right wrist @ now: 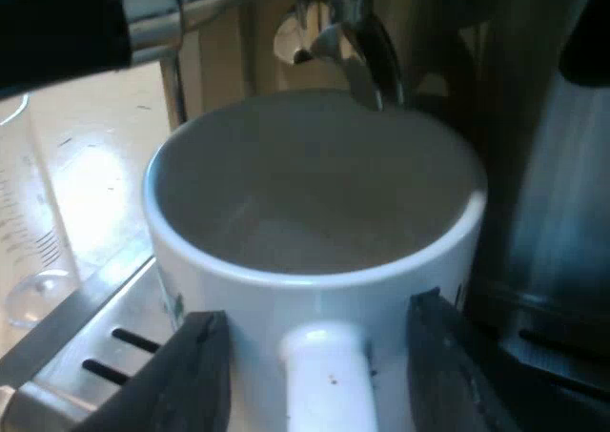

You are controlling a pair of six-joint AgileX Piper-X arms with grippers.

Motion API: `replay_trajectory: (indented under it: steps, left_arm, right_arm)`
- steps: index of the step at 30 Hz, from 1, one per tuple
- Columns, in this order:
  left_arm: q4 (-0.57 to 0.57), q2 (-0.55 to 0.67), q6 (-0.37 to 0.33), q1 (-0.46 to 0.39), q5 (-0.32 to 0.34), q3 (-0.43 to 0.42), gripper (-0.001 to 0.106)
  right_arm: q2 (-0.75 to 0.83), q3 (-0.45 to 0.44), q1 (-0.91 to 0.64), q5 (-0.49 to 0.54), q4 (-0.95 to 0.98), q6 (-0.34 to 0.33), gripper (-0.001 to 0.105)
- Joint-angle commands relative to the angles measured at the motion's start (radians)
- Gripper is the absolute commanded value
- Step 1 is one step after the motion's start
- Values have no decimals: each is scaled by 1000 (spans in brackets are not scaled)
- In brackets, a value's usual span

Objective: Place mug into machine

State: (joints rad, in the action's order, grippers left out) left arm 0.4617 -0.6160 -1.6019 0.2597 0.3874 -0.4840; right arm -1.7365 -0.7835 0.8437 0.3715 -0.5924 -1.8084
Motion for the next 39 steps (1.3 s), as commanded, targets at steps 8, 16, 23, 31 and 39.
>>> replay_trajectory:
  steps: [8, 16, 23, 31, 39]
  left_arm:
    - [-11, 0, -13, 5, 9, -4, 102]
    - [-11, 0, -13, 5, 10, -4, 102]
    - [-11, 0, -13, 5, 12, -4, 102]
    - [-11, 0, -13, 5, 12, -4, 102]
    - [-11, 0, -13, 5, 12, -4, 102]
  right_arm:
    - [-64, -71, -2, 61, -3, -14, 44]
    - [-88, -92, -2, 81, -3, -14, 44]
    - [-91, -93, -28, 78, -24, 8, 44]
    - [-89, -93, -25, 80, -32, 10, 44]
    - [-40, -93, 14, 90, 14, -13, 44]
